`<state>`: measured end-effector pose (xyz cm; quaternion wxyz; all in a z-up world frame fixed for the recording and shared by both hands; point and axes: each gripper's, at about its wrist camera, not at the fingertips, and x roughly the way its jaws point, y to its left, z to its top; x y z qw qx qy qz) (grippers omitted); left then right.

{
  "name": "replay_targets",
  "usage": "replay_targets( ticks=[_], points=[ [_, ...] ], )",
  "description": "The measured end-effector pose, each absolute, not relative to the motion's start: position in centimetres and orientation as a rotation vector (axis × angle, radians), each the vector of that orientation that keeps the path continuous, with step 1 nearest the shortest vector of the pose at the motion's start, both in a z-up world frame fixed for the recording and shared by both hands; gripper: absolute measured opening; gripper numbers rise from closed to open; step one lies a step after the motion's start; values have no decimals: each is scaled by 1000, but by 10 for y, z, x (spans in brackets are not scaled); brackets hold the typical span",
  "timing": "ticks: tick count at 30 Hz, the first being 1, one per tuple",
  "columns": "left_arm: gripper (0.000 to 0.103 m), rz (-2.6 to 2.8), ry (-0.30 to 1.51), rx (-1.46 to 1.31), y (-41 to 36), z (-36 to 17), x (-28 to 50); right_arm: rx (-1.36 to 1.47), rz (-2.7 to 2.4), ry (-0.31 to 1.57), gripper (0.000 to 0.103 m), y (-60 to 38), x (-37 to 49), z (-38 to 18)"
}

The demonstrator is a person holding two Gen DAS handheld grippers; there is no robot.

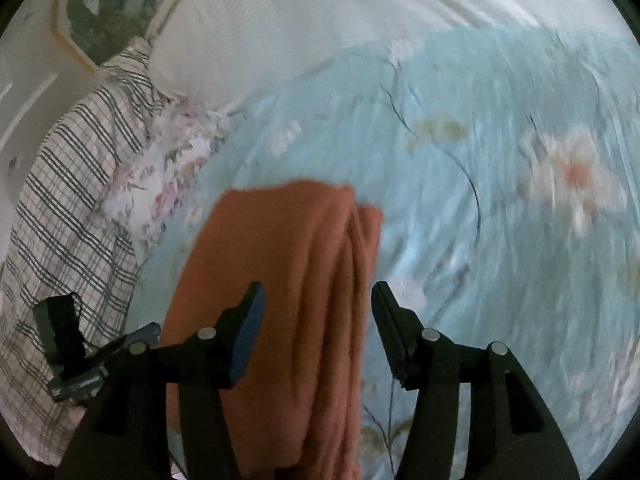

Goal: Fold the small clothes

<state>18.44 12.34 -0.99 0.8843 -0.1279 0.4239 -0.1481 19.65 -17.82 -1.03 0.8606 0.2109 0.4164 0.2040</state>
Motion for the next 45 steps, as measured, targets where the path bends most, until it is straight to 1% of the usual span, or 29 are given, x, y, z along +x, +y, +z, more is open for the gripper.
replay_targets(
  ticks=[2,4,5,7,8,9,10,14,16,18,21,23,26,30,32,34,36,37,38,39,40,41,45],
  points=[
    [57,-370,857,-283,117,-3,183,418,428,891,54,-168,208,-12],
    [57,-407,852,-283,112,-1,182,420,413,927,49,-160,219,-20],
    [59,-431,855,-279,110,-2,181,434,412,944,43,-157,225,-26],
    [59,-469,872,-275,104,-6,178,437,409,956,38,-153,230,-32],
    [59,-471,880,-266,103,-8,177,432,412,960,33,-150,230,-34],
    [59,-472,884,-262,102,-9,176,430,414,963,19,-149,230,-35],
    [59,-476,888,-260,102,-9,176,434,415,956,11,-151,229,-33],
    [59,-576,882,-316,103,-9,177,484,444,829,11,-162,208,-4],
    [59,-609,907,-326,100,-16,179,485,423,801,11,-168,198,-1],
    [59,-582,943,-302,95,-29,182,440,375,844,11,-167,201,-14],
    [55,-538,978,-279,88,-47,183,431,317,945,11,-168,214,-50],
    [55,-522,969,-268,85,-48,181,447,296,950,11,-170,216,-59],
    [54,-509,980,-266,85,-37,182,446,251,949,17,-170,211,-43],
    [54,-482,913,-263,92,-11,195,451,276,826,17,-160,194,2],
    [54,-468,913,-288,94,-7,215,481,348,823,17,-145,199,7],
    [53,-453,929,-327,95,-12,242,483,382,854,17,-130,212,-1],
    [49,-421,992,-384,99,-27,270,459,347,893,17,-122,228,-19],
    [43,-408,1038,-412,102,-38,284,458,315,922,17,-121,236,-31],
    [31,-396,1066,-422,103,-46,292,458,272,954,17,-124,243,-45],
    [23,-385,1085,-427,104,-53,299,474,256,965,12,-131,248,-58],
    [13,-375,1091,-426,105,-57,302,499,260,957,8,-137,248,-65],
    [7,-368,1096,-426,106,-59,305,522,256,949,0,-143,247,-70],
    [5,-374,1082,-421,108,-59,301,513,270,930,0,-146,240,-67]
  ],
)
